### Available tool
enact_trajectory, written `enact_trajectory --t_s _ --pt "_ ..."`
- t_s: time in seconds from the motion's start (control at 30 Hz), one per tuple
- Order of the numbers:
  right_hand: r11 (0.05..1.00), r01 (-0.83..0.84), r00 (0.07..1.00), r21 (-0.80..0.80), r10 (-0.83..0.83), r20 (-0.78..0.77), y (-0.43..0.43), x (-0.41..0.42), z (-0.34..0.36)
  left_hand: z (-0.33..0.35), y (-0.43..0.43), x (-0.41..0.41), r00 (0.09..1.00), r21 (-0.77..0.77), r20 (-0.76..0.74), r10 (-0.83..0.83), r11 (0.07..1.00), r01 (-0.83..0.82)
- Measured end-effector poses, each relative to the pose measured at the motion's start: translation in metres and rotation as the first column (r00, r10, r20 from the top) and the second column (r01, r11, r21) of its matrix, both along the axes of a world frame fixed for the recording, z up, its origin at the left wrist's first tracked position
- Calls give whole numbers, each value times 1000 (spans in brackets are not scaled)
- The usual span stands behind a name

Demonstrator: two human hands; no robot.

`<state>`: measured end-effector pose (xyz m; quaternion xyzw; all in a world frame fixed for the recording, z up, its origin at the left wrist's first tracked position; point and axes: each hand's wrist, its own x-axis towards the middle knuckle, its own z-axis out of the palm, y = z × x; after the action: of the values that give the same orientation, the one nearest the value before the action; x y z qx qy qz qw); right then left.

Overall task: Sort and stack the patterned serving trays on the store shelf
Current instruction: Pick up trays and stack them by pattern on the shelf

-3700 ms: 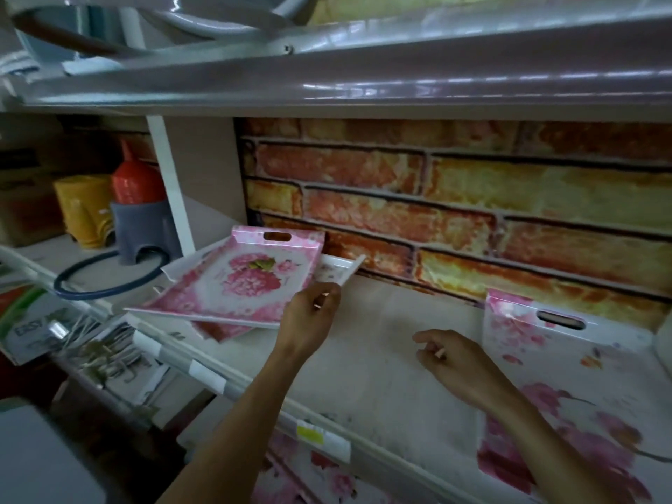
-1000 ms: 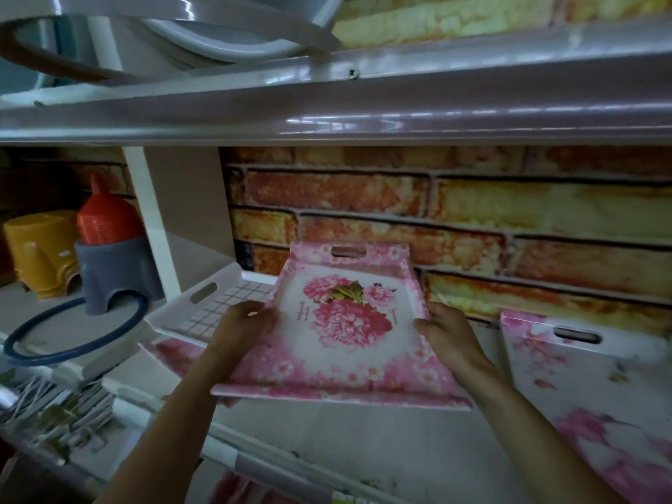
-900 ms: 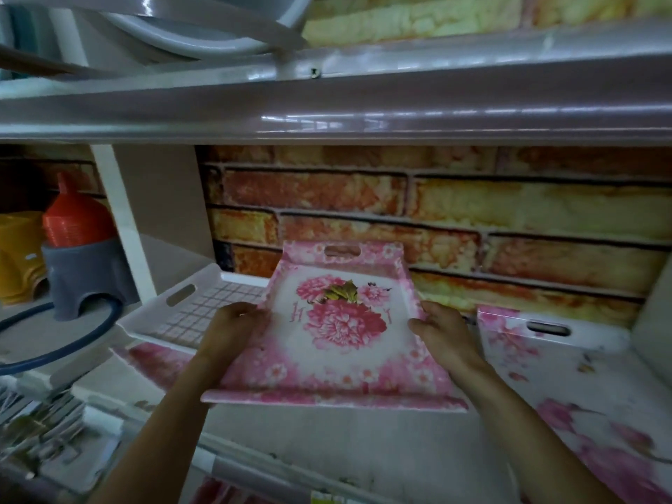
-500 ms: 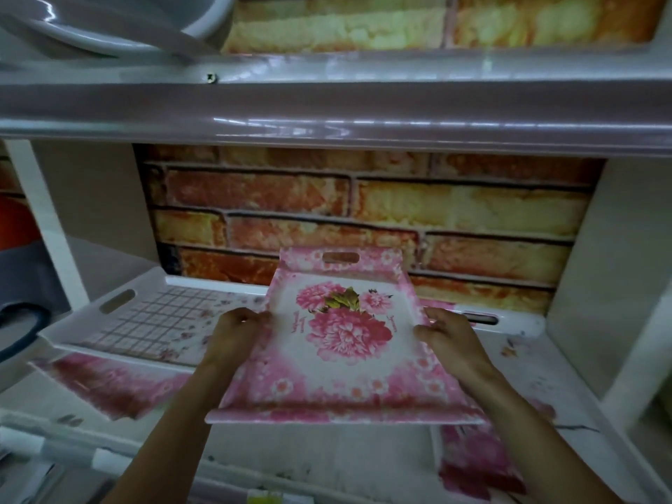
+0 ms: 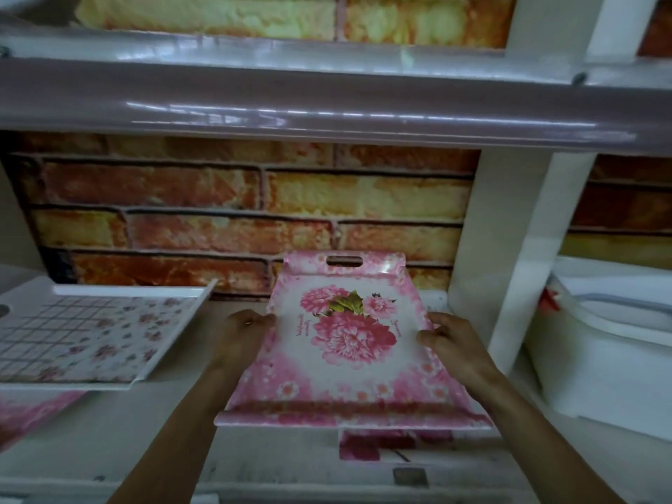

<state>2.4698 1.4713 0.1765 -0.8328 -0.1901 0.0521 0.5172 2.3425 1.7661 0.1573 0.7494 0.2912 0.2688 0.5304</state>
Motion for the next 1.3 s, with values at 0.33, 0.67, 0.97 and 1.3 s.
enact_trajectory --t_s 0.33,0.67,0.97,1.3 --pt "999 3 1000 -39 -3 8 -46 20 -15 -18 -42 29 1000 33 -22 15 999 -14" --pt "999 12 1000 -40 -12 -13 -74 31 -33 -36 -72 41 999 44 -44 19 999 -17" --pt "992 68 998 -104 -69 -5 -95 40 -50 -54 -91 59 995 29 -104 2 1000 1" --pt "980 113 993 -162 -106 50 -101 48 -62 -66 -102 62 991 18 -130 25 1000 -23"
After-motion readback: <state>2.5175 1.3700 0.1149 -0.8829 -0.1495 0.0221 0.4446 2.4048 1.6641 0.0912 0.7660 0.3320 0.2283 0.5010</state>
